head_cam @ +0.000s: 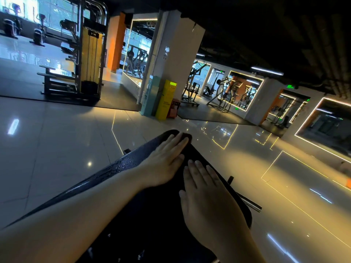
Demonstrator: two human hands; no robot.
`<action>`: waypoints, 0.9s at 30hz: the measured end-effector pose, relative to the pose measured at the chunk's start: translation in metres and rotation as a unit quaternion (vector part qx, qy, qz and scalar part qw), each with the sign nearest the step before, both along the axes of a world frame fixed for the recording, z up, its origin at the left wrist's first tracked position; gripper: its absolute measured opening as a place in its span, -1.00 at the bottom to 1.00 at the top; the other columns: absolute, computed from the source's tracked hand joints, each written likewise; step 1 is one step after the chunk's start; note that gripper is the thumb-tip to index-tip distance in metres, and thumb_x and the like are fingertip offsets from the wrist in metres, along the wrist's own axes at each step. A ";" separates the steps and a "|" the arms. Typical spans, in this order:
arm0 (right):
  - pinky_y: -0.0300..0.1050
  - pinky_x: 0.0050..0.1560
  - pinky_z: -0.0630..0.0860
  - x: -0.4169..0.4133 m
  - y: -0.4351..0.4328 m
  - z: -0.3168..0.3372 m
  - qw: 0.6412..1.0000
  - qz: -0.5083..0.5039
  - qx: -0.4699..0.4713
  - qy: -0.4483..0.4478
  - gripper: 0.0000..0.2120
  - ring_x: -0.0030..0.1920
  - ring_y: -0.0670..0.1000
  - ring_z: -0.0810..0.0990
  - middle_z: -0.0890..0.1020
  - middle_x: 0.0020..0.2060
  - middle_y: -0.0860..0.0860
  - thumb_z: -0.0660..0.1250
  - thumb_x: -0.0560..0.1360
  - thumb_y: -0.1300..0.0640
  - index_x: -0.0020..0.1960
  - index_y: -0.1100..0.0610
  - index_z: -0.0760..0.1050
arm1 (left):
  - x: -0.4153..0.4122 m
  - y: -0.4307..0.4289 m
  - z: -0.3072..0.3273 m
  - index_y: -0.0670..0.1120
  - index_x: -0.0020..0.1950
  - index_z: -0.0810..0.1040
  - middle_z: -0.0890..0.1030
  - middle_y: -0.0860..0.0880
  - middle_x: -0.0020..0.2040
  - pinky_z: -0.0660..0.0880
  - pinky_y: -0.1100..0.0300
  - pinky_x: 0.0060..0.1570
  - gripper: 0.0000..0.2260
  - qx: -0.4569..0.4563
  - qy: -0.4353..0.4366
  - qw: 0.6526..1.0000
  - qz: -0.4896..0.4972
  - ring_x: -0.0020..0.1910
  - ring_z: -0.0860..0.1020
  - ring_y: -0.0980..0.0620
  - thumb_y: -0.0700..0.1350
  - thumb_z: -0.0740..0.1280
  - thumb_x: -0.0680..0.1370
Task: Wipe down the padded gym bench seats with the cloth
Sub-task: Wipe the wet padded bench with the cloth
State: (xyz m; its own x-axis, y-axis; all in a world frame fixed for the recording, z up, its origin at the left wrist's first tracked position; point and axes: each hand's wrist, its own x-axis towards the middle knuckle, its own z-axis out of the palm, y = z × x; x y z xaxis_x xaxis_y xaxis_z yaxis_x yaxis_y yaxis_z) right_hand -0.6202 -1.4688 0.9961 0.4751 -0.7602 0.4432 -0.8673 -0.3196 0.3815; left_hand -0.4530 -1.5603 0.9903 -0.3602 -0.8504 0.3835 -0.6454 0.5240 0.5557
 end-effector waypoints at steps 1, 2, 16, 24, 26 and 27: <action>0.07 0.42 0.38 0.001 0.000 0.001 1.000 -0.001 -0.001 0.000 -0.44 0.41 0.10 0.49 0.54 0.38 0.16 0.08 0.57 -0.05 0.39 0.26 0.51 | 0.003 0.009 -0.007 0.19 0.61 -0.10 -0.22 0.26 0.57 -0.22 0.16 0.50 -0.50 -0.022 0.003 1.000 -0.021 0.55 -0.28 0.22 0.06 0.02 0.71; 0.09 0.41 0.39 0.001 -0.001 0.001 1.000 -0.001 -0.005 0.001 -0.44 0.41 0.11 0.50 0.54 0.37 0.17 0.07 0.57 -0.04 0.39 0.26 0.51 | 0.008 0.014 -0.014 0.19 0.61 -0.09 -0.21 0.27 0.57 -0.25 0.23 0.48 -0.50 -0.037 0.003 0.999 -0.038 0.55 -0.28 0.25 0.09 0.01 0.70; 0.12 0.46 0.37 -0.002 0.001 -0.001 1.000 -0.002 0.015 0.003 -0.40 0.49 0.13 0.39 0.45 0.45 0.20 0.01 0.61 -0.07 0.47 0.28 0.41 | 0.012 0.031 -0.031 0.16 0.61 -0.05 -0.18 0.22 0.59 -0.32 0.31 0.47 -0.51 -0.056 0.007 0.998 -0.008 0.56 -0.26 0.22 0.02 0.04 0.71; 0.15 0.43 0.40 -0.004 -0.003 -0.006 1.000 0.015 -0.006 0.003 -0.42 0.47 0.15 0.42 0.47 0.43 0.21 0.03 0.60 -0.05 0.44 0.29 0.44 | 0.072 0.026 -0.069 0.19 0.62 -0.12 -0.20 0.21 0.60 -0.25 0.23 0.52 -0.46 0.001 0.008 1.000 0.006 0.54 -0.27 0.28 0.16 -0.02 0.66; 0.15 0.42 0.41 -0.005 -0.002 -0.008 1.000 0.014 -0.012 0.004 -0.42 0.45 0.15 0.44 0.48 0.42 0.21 0.04 0.60 -0.05 0.43 0.29 0.45 | 0.074 0.006 -0.069 0.15 0.62 -0.12 -0.19 0.15 0.61 -0.19 0.06 0.58 -0.42 0.046 0.038 0.996 0.070 0.58 -0.24 0.17 0.20 -0.04 0.62; 0.15 0.41 0.41 -0.004 -0.002 -0.007 1.000 0.014 -0.014 0.004 -0.42 0.45 0.15 0.45 0.49 0.41 0.21 0.04 0.60 -0.05 0.42 0.29 0.46 | 0.072 -0.002 -0.068 0.11 0.63 -0.13 -0.19 0.11 0.62 -0.18 0.02 0.58 -0.41 0.068 0.043 0.992 0.093 0.59 -0.23 0.11 0.20 -0.04 0.63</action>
